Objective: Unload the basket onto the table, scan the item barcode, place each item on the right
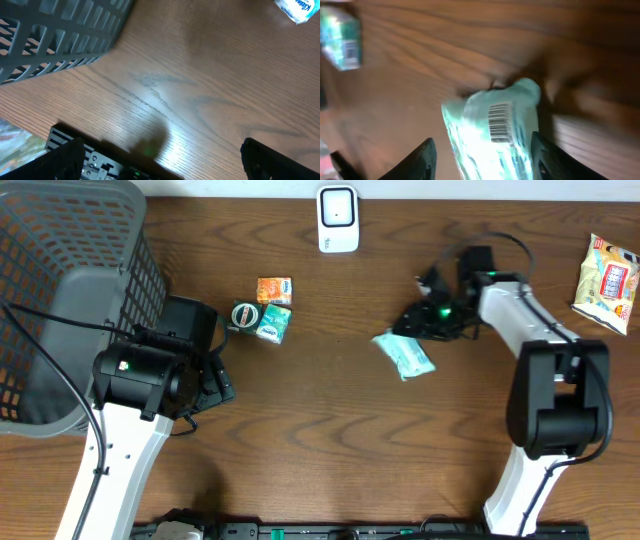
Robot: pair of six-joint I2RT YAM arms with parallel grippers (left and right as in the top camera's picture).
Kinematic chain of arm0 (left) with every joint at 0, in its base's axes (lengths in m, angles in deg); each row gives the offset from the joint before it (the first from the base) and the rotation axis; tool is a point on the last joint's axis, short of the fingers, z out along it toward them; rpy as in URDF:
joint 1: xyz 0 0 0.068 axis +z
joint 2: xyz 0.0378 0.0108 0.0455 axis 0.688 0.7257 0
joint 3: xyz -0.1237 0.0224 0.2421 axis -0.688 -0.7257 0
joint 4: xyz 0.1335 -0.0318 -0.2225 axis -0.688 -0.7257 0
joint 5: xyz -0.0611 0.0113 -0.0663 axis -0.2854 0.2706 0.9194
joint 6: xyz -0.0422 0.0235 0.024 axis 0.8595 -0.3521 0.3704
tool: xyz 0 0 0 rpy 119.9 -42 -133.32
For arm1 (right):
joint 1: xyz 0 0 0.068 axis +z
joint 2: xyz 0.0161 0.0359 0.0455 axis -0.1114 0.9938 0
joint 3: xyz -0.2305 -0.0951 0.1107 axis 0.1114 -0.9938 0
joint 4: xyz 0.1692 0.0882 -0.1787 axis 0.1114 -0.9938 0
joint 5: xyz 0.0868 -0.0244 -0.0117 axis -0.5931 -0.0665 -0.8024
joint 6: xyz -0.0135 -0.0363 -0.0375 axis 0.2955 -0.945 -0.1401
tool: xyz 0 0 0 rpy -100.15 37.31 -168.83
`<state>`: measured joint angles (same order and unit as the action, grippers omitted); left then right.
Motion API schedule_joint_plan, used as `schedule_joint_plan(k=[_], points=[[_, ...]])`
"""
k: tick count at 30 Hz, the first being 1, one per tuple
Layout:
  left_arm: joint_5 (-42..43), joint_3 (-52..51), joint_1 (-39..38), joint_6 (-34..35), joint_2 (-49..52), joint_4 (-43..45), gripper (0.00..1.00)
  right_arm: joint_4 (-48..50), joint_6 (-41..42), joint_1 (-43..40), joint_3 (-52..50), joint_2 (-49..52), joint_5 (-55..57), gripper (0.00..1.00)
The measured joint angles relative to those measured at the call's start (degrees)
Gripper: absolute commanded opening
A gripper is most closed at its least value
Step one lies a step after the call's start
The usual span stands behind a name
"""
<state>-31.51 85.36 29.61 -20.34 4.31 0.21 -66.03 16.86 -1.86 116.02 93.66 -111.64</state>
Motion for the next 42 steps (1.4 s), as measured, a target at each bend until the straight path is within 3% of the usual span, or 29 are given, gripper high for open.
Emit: schedule_joint_plan(k=[5, 9, 12, 17, 20, 23, 27, 31, 35, 42], points=[[0.0, 0.0, 0.0, 0.0, 0.0, 0.0, 0.98, -1.6, 0.7, 4.2, 0.5, 0.0, -0.6, 0.55], [0.0, 0.0, 0.0, 0.0, 0.0, 0.0, 0.97, -8.5, 1.0, 3.8, 3.6, 0.0, -0.7, 0.49], [0.0, 0.0, 0.0, 0.0, 0.0, 0.0, 0.98, -14.8, 1.4, 3.2, 7.0, 0.0, -0.6, 0.5], [0.0, 0.0, 0.0, 0.0, 0.0, 0.0, 0.98, -22.4, 1.7, 3.0, 9.3, 0.0, 4.3, 0.64], [0.0, 0.0, 0.0, 0.0, 0.0, 0.0, 0.98, -25.7, 1.7, 3.0, 9.1, 0.0, 9.6, 0.66], [0.0, 0.0, 0.0, 0.0, 0.0, 0.0, 0.98, -25.1, 1.8, 3.0, 8.3, 0.0, 12.3, 0.69], [0.0, 0.0, 0.0, 0.0, 0.0, 0.0, 0.97, -22.4, 2.0, 2.8, 6.0, 0.0, 13.3, 0.82], [0.0, 0.0, 0.0, 0.0, 0.0, 0.0, 0.98, -18.8, 1.9, 1.7, 3.5, 0.0, 11.3, 0.84], [0.0, 0.0, 0.0, 0.0, 0.0, 0.0, 0.98, -16.2, 2.1, -0.3, 0.9, 0.0, 9.2, 0.79], [0.0, 0.0, 0.0, 0.0, 0.0, 0.0, 0.98, -7.0, 4.3, -1.2, -4.3, -0.1, 2.3, 0.54]])
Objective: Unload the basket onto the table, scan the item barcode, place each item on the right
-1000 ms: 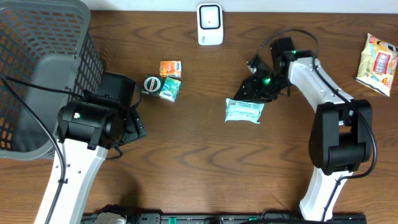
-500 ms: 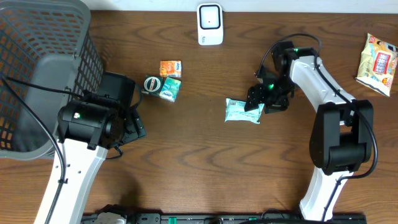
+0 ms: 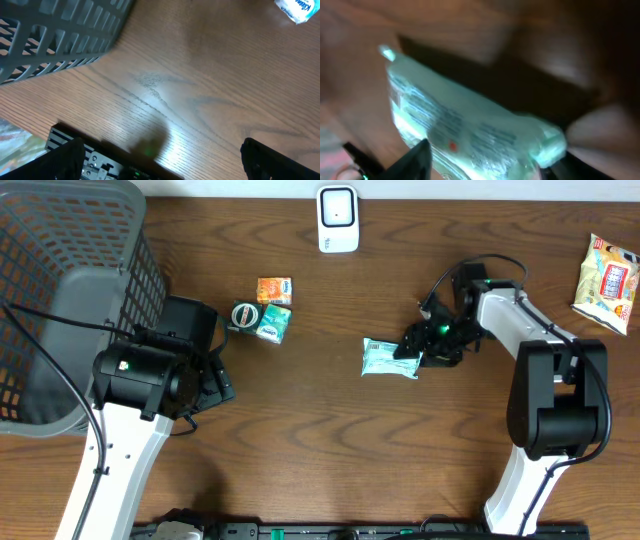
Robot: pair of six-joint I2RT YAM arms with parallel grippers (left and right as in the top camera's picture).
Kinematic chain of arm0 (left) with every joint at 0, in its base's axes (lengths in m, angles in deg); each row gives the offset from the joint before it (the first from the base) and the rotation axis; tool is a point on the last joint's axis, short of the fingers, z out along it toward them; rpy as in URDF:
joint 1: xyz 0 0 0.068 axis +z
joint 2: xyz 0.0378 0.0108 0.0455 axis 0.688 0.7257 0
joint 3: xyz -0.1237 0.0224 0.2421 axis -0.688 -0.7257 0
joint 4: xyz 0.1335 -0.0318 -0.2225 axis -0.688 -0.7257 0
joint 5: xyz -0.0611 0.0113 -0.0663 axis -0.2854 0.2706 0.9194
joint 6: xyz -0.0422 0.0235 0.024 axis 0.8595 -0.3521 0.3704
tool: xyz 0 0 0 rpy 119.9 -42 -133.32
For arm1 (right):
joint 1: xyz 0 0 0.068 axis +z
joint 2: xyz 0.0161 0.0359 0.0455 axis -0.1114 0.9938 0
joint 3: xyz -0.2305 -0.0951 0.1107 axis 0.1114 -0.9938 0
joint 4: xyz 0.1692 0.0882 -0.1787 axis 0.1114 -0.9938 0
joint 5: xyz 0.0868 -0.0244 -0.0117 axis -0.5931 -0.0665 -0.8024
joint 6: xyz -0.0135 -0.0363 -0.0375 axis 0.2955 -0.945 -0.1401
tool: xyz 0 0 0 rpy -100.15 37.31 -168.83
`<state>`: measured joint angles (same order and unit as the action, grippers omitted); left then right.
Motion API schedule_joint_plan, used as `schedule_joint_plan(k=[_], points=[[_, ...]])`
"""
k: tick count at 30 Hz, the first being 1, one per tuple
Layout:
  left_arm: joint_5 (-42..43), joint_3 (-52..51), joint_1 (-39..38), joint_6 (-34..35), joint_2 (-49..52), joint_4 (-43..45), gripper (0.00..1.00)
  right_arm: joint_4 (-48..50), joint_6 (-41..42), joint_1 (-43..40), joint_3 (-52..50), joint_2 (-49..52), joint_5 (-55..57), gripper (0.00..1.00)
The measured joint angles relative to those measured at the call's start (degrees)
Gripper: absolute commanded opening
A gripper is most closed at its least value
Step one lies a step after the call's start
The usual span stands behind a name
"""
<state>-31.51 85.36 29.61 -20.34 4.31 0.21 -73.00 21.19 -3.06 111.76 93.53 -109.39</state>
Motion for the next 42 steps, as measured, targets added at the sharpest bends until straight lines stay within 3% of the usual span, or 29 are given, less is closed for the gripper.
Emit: schedule_joint_plan(k=[2, 3, 6, 8, 20, 27, 35, 42], points=[[0.0, 0.0, 0.0, 0.0, 0.0, 0.0, 0.98, 2.3, 1.3, 0.0, -0.9, 0.0, -1.8, 0.5], [0.0, 0.0, 0.0, 0.0, 0.0, 0.0, 0.97, 3.1, 1.9, 0.0, -1.3, 0.0, -2.4, 0.44], [0.0, 0.0, 0.0, 0.0, 0.0, 0.0, 0.98, 6.0, 3.5, 0.1, -2.7, 0.0, -3.6, 0.13], [0.0, 0.0, 0.0, 0.0, 0.0, 0.0, 0.98, 7.5, 4.5, 0.1, -3.8, 0.0, -4.3, 0.01], [0.0, 0.0, 0.0, 0.0, 0.0, 0.0, 0.98, 8.2, 4.9, -0.6, -2.8, -0.1, -12.4, 0.01], [0.0, 0.0, 0.0, 0.0, 0.0, 0.0, 0.98, 8.6, 0.0, -2.2, 2.0, -1.9, -20.5, 0.01], [0.0, 0.0, 0.0, 0.0, 0.0, 0.0, 0.98, 14.8, -10.1, -2.4, 3.1, -11.0, -27.7, 0.01], [0.0, 0.0, 0.0, 0.0, 0.0, 0.0, 0.98, 20.2, -11.1, -2.4, 3.3, -12.8, -29.6, 0.01]])
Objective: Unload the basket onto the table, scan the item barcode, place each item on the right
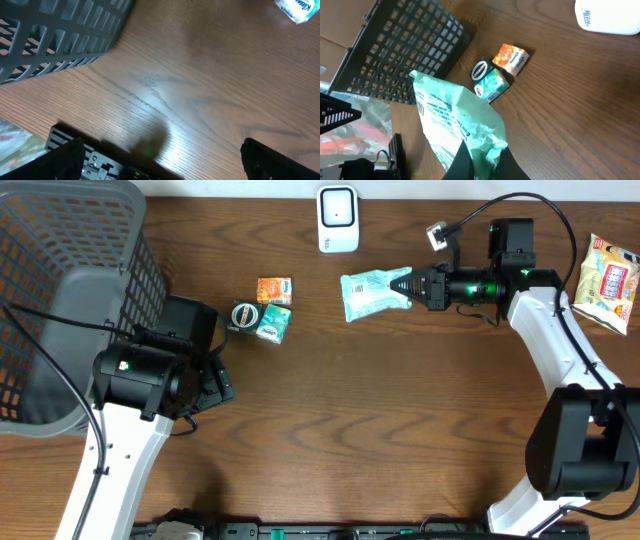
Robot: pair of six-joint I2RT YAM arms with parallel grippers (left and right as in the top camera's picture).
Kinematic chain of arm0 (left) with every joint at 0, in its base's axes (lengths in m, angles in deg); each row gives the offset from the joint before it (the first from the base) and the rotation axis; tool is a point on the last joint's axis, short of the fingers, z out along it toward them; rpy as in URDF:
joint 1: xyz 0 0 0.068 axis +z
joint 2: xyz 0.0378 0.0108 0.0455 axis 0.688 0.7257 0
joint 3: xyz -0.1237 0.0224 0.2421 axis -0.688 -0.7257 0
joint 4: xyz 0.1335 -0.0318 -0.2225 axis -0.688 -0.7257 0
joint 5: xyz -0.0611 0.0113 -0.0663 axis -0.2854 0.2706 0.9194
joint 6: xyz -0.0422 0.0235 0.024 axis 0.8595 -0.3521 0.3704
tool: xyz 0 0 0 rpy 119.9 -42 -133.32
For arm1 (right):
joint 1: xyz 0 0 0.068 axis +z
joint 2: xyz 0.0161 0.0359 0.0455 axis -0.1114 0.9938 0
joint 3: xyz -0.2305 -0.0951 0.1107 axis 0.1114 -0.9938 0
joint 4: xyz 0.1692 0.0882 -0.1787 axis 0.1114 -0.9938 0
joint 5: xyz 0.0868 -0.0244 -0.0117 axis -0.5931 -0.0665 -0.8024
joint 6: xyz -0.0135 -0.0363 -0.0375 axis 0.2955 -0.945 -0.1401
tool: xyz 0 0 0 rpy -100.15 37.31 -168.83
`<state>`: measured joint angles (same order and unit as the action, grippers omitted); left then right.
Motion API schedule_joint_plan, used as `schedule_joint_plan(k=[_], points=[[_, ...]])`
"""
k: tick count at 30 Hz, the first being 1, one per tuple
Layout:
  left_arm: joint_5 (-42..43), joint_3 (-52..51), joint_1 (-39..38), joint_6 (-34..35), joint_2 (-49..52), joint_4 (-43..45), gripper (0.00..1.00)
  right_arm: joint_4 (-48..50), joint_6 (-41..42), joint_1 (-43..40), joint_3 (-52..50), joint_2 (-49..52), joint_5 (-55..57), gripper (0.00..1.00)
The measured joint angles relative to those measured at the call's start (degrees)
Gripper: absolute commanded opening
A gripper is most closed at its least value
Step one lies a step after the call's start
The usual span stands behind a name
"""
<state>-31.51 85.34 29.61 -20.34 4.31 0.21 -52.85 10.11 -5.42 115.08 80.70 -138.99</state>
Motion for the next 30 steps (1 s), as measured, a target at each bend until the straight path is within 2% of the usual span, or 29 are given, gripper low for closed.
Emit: schedule_joint_plan(k=[30], points=[[0.0, 0.0, 0.0, 0.0, 0.0, 0.0, 0.98, -1.4, 0.0, 0.0, 0.0, 0.0, -0.4, 0.01]])
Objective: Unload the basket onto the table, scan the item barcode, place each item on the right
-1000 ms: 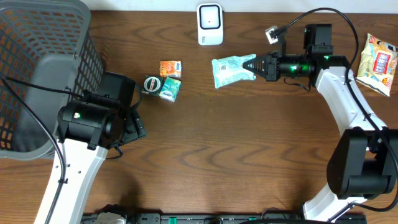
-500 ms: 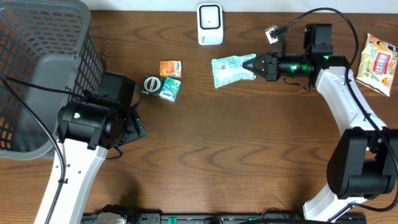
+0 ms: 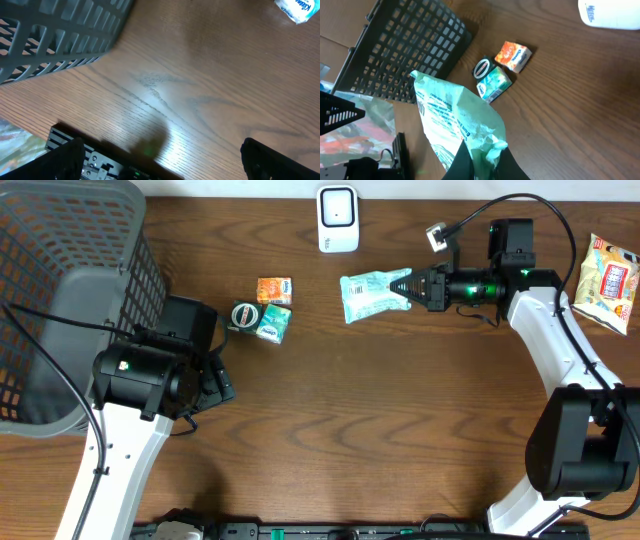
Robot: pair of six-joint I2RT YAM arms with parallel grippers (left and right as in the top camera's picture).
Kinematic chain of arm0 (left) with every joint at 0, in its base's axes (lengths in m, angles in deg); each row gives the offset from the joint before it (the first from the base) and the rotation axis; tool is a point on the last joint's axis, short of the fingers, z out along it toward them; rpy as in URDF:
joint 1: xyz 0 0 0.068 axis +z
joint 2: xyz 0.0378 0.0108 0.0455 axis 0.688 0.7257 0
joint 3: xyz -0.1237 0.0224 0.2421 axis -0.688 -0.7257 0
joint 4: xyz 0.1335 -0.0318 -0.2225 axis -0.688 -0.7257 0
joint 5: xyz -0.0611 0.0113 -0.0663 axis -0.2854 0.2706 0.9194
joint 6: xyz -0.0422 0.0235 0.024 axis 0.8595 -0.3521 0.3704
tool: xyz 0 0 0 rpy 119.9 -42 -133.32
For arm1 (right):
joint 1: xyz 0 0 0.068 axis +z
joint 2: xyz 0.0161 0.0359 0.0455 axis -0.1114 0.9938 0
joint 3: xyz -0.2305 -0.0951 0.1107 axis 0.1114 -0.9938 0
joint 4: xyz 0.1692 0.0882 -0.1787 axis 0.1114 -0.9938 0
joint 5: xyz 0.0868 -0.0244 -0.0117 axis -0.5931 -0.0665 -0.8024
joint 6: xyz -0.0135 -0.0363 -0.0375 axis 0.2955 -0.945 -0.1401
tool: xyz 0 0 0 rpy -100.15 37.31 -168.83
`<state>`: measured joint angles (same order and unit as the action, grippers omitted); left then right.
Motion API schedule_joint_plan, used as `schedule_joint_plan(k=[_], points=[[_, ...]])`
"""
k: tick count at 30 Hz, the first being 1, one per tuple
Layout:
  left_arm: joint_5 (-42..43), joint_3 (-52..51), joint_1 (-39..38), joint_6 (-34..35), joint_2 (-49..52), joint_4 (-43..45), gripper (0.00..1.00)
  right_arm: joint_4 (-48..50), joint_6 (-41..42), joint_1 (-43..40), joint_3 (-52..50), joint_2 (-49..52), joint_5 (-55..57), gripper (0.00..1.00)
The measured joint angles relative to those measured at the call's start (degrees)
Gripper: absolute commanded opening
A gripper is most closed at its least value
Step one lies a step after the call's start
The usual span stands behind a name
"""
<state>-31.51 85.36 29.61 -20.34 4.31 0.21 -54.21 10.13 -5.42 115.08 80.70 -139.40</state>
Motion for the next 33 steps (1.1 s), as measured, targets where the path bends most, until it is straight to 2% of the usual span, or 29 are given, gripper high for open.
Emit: schedule_joint_plan(k=[23, 29, 33], points=[[0.0, 0.0, 0.0, 0.0, 0.0, 0.0, 0.98, -1.0, 0.0, 1.0, 0.0, 0.0, 1.4, 0.01], [0.0, 0.0, 0.0, 0.0, 0.0, 0.0, 0.98, -6.2, 0.2, 2.8, 0.0, 0.0, 7.3, 0.01], [0.0, 0.0, 0.0, 0.0, 0.0, 0.0, 0.98, -12.1, 0.1, 4.4, 0.0, 0.0, 16.4, 0.01]])
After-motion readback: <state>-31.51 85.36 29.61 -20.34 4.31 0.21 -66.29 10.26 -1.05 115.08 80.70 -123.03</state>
